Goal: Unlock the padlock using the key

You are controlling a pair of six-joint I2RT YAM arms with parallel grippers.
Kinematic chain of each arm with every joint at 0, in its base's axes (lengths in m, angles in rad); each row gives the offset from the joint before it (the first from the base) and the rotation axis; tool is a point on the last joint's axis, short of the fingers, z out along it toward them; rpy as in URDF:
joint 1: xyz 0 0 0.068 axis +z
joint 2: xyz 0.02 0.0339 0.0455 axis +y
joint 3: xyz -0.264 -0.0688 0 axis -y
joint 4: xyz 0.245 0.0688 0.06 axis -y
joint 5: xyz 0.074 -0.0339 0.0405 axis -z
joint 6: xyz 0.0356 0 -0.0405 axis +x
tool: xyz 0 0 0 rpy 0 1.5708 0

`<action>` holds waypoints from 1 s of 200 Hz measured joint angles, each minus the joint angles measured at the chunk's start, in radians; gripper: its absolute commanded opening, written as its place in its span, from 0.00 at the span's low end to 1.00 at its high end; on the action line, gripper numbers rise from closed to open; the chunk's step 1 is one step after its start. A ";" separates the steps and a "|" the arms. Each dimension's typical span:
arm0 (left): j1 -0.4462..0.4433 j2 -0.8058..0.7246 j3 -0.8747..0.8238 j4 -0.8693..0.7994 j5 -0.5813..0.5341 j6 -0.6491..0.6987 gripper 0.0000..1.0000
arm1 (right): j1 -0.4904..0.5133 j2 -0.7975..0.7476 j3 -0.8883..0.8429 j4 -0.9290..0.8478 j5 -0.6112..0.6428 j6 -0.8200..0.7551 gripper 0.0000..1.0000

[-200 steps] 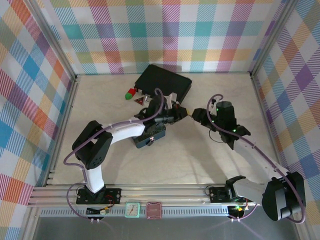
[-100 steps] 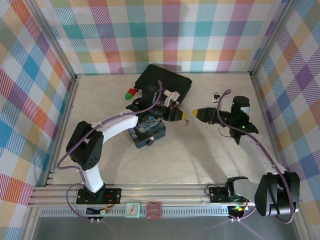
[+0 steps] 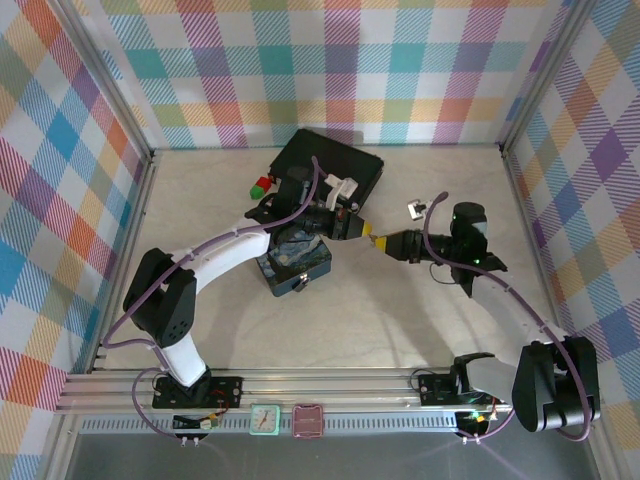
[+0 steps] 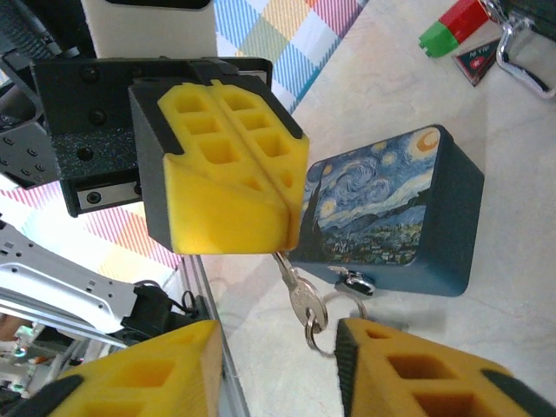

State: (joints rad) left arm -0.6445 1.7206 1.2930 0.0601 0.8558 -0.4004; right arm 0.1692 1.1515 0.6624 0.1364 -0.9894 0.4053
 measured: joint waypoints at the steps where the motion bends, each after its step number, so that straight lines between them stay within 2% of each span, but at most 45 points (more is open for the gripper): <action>1: 0.000 0.000 0.000 0.000 0.000 0.000 0.00 | 0.002 0.000 0.000 0.002 0.000 0.001 0.34; 38: 0.000 -0.018 -0.011 0.029 0.000 -0.014 0.00 | 0.024 0.053 0.005 0.006 0.000 0.001 0.27; 58: 0.000 -0.030 -0.028 0.053 -0.004 -0.030 0.00 | 0.029 0.079 0.015 0.005 -0.012 0.003 0.20; 98: 0.002 -0.030 -0.040 0.101 0.000 -0.060 0.00 | 0.035 0.077 0.035 0.006 -0.011 0.004 0.27; 125: 0.002 -0.030 -0.042 0.105 0.001 -0.064 0.00 | 0.035 0.050 0.035 0.006 0.004 0.005 0.21; 148: 0.002 -0.034 -0.045 0.110 0.009 -0.064 0.00 | 0.035 0.040 0.035 0.009 0.013 0.005 0.20; 166: 0.002 -0.034 -0.045 0.112 0.011 -0.064 0.00 | 0.035 0.040 0.035 0.013 0.019 0.005 0.14; 183: 0.002 -0.034 -0.045 0.113 0.014 -0.067 0.00 | 0.035 0.040 0.035 0.016 0.019 0.010 0.00; 200: 0.004 -0.034 -0.045 0.119 0.015 -0.071 0.00 | 0.035 0.037 0.035 0.018 0.019 0.006 0.00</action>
State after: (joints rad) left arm -0.6403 1.6867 1.2476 0.1795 0.8711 -0.4713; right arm 0.2043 1.1881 0.6975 0.1543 -0.9699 0.4110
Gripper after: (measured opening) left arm 0.054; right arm 0.064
